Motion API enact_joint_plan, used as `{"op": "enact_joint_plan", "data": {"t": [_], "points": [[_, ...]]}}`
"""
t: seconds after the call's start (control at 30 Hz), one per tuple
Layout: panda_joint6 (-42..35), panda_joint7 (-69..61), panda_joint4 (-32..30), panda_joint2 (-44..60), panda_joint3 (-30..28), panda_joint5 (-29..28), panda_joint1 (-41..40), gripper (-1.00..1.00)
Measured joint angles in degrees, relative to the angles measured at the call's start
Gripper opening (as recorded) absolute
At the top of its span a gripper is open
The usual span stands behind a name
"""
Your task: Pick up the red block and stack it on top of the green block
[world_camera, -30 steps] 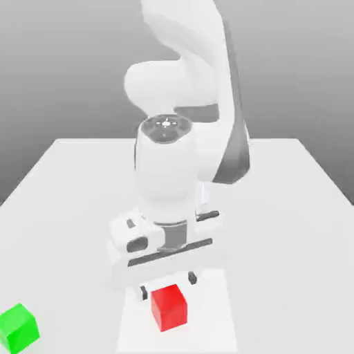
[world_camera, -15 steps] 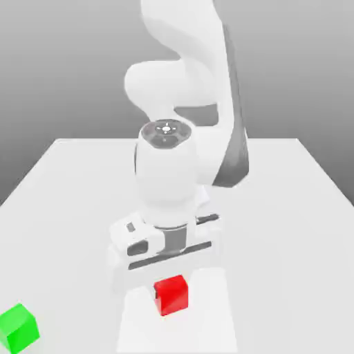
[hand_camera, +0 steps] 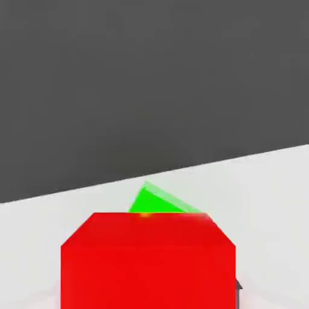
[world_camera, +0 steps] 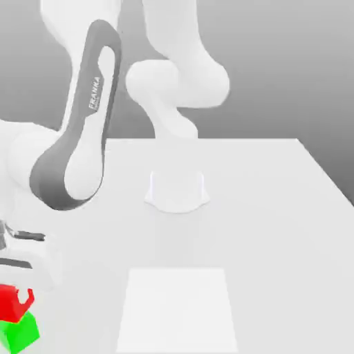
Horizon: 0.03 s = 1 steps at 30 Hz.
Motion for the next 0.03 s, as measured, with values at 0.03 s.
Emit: {"op": "enact_joint_plan", "data": {"t": [0.03], "points": [[0.00,0.00,0.00,0.00,0.00,0.00,0.00,1.00]]}}
